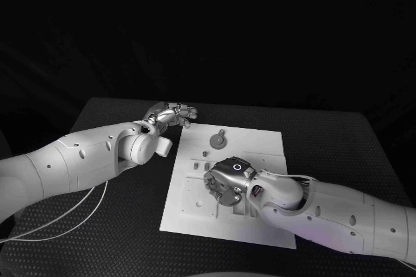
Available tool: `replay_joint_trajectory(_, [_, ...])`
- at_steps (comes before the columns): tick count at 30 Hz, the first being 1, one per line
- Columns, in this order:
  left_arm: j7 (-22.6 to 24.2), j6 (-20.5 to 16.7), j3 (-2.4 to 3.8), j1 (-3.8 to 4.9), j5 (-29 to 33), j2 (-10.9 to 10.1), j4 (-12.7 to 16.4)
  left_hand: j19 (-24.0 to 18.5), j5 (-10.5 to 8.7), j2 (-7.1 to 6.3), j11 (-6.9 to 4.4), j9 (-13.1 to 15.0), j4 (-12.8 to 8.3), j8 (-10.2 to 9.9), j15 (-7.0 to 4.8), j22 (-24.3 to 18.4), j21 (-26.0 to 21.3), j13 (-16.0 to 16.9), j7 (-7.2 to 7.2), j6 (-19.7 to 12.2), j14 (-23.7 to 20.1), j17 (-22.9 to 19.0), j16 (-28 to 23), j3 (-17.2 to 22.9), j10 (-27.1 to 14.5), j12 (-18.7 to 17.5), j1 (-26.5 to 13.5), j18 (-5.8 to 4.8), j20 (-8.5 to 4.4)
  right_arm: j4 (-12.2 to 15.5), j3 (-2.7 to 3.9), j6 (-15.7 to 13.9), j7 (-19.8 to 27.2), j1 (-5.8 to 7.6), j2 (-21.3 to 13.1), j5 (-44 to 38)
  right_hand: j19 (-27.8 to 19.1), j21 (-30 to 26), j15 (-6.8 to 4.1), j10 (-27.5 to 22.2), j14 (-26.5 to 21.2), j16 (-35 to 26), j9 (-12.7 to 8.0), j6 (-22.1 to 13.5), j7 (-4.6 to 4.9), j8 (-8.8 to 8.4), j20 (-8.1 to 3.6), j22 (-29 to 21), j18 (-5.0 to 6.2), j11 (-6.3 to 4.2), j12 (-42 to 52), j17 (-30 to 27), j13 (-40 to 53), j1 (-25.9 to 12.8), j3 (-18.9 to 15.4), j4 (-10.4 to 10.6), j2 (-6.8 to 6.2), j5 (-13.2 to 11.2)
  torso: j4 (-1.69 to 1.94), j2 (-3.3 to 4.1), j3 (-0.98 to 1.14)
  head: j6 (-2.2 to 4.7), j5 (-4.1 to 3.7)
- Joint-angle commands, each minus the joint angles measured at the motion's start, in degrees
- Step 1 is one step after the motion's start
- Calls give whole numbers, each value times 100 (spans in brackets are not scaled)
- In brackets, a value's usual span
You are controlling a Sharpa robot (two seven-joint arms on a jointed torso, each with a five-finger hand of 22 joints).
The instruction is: Assemble the parts on the task board
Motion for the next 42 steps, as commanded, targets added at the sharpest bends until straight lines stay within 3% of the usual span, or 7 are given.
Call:
replay_joint_trajectory(1, [44,48,5,12,28,16,15,36,-19,24,21,-9,4,-32,-8,6,-36,6,6,-43,37,10,-22,-20,-5,11,-46,64,-2,-27,-32,316,14,-3,39,-79,5,19,-91,51,-50,30,10,44,0,39,-39,112,121,-6,-21,-10,-6,0,7,-29,25,28,-2,-1,-2,-6,3])
replay_joint_trajectory(7, [38,48,5,15,28,15,13,37,-19,23,21,-9,4,-32,-7,7,-39,6,7,-46,37,12,-26,-20,-7,11,-45,64,-2,-53,-141,467,34,-5,77,-54,1,20,-89,48,-57,35,13,39,2,33,-37,112,121,-4,-30,-15,3,-13,2,-31,33,35,5,2,-1,-39,2])
replay_joint_trajectory(13, [30,60,5,17,28,13,13,37,-20,22,22,-10,5,-33,-7,9,-41,6,8,-50,37,15,-29,-20,-9,10,-44,64,-1,-111,-156,559,-78,-7,89,-91,-11,20,-85,39,-70,42,17,31,6,23,-34,111,121,0,-46,-22,15,-26,-4,-45,47,41,1,-2,-2,-49,3])
replay_joint_trajectory(30, [6,74,5,21,28,3,3,38,-22,17,25,-13,9,-36,-4,12,-48,5,13,-63,36,20,-37,-24,-16,8,-48,63,0,-102,-158,-22,17,-4,-21,423,-135,-11,42,-268,-231,-8,-22,-287,142,-188,22,107,121,124,-297,-163,29,-159,-15,26,-101,97,-2,-2,3,-24,-14])
replay_joint_trajectory(33, [4,86,5,21,28,0,-2,38,-23,11,27,-15,10,-40,-3,13,-51,4,17,-74,33,22,-42,-26,-21,6,-51,63,1,-53,-157,-186,-20,-3,-95,431,-180,42,249,-971,-261,65,-178,-961,413,-555,36,150,98,334,-690,-131,-138,-563,-556,-138,-387,91,-3,-2,4,-24,-14])
replay_joint_trajectory(36, [3,88,4,21,28,-8,-11,39,-24,10,27,-16,10,-42,-2,14,-52,4,19,-80,33,23,-44,-26,-23,5,-51,63,1,-6,-156,-327,-48,2,-184,439,-380,15,406,-1383,-495,77,-228,-1216,511,-673,67,137,87,515,-930,-120,-254,-686,-948,-338,-419,86,-3,-5,1,-15,-32])
replay_joint_trajectory(42, [0,101,4,20,28,-19,-18,39,-25,9,28,-17,11,-44,-2,15,-54,4,21,-85,33,25,-46,-27,-24,6,-51,63,2,119,-147,-525,-64,94,-375,452,-574,33,517,-1573,-761,288,-217,-1328,524,-644,152,133,101,635,-1048,-98,-392,-571,-1170,-308,-422,126,-3,-3,4,1,-44])
